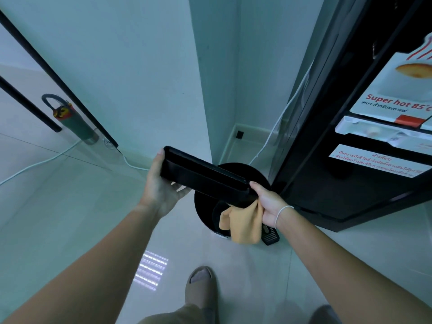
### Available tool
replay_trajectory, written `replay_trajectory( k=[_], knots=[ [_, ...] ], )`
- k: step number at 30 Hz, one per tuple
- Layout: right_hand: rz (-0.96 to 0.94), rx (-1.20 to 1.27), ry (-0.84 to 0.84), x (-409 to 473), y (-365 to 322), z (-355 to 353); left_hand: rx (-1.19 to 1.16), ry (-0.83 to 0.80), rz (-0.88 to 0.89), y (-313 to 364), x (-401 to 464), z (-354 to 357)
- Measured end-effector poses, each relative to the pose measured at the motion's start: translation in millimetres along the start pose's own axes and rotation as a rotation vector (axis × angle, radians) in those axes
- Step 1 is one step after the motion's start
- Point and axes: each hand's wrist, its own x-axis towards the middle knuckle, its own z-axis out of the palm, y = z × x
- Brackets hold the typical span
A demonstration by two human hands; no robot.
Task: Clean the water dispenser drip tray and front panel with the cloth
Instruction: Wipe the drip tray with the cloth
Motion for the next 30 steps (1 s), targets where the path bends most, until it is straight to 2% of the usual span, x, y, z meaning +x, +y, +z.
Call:
replay_trajectory(
  k=[3, 7, 11, 16, 20, 26, 28, 30],
  knots=[
    [0.022, -0.051, -0.007, 3, 11, 10, 0.047, -0.023, 0.017, -11, -2, 21],
    [-0.035, -0.243, 0.134, 3, 12, 14, 0.113, 0.05, 0.109, -14, 3, 33],
    [-0.238, -0.327, 0.266, -7, 3, 10, 0.196, 0.08, 0.156, -12, 15, 27],
    [-0.522, -0.396, 0.134, -40, -12, 40, 0.318, -0.002, 0.159, -29, 11, 34],
    [-0.756, -0.698, 0.069, -38, -27, 67, 0.338, -0.142, 0.138, -43, 5, 47],
    [-0.914, -1.101, 0.129, -20, -44, 69, 0.36, -0.211, 0.13, -40, 16, 52],
    [-0.981, -1.068, 0.161, -17, -44, 66, 0.366, -0.219, 0.126, -41, 21, 53],
    [-1.046, -0.915, 0.19, -17, -44, 66, 0.358, -0.217, 0.111, -42, 23, 55]
  ],
)
